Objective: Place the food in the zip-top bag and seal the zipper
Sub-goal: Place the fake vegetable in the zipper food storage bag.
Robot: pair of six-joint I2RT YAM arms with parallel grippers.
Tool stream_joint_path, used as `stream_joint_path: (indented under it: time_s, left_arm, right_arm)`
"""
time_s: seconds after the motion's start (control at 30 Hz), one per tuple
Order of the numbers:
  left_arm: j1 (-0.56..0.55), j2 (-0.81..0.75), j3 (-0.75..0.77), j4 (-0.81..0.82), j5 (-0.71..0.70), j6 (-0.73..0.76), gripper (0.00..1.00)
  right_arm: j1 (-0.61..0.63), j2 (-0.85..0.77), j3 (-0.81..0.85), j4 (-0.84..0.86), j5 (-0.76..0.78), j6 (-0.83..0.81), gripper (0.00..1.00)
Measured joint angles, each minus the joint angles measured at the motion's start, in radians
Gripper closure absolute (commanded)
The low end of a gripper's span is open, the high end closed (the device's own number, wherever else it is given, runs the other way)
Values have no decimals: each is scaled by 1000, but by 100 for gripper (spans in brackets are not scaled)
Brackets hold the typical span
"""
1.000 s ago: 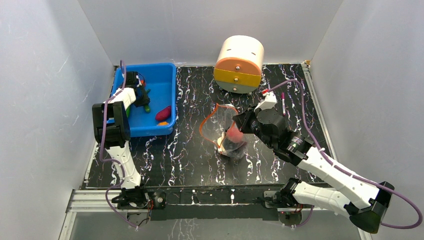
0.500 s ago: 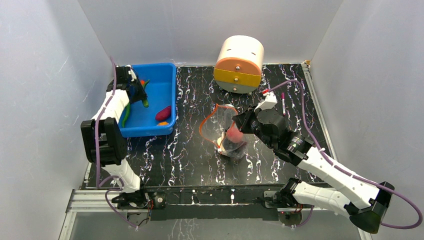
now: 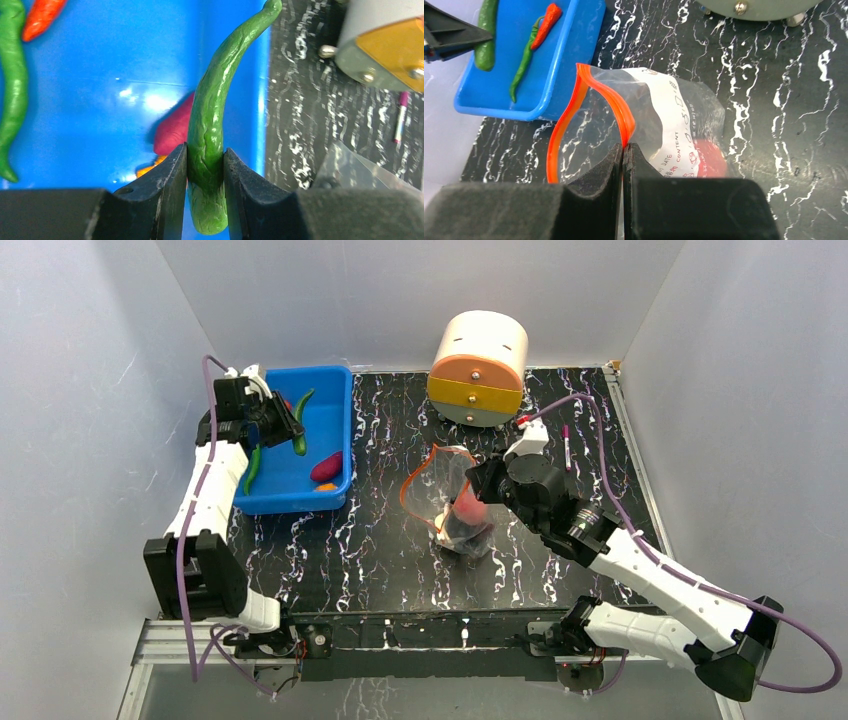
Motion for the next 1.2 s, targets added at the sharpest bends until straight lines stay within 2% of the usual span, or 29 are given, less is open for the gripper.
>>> stream_joint_path:
  time_s: [0.2, 0.47, 0.7, 0.97, 1.2]
  left_arm:
    - [-63, -108, -29, -43, 85, -3, 89]
    - [-188, -169, -29, -131, 185, 16, 90]
    - [-235, -244, -29, -172, 320, 27, 89]
    - [-286, -329, -80, -147, 491, -1, 89]
    - [-333, -339, -159, -120, 539, -34, 89]
  right_arm:
    - [0, 24, 13, 8, 35, -85, 100]
    - [0, 92, 78, 15, 90, -204, 100]
    - [0, 130, 142, 38, 137, -277, 100]
    - [0, 164, 144, 61, 153, -278, 100]
    - [0, 183, 144, 62, 145, -245, 100]
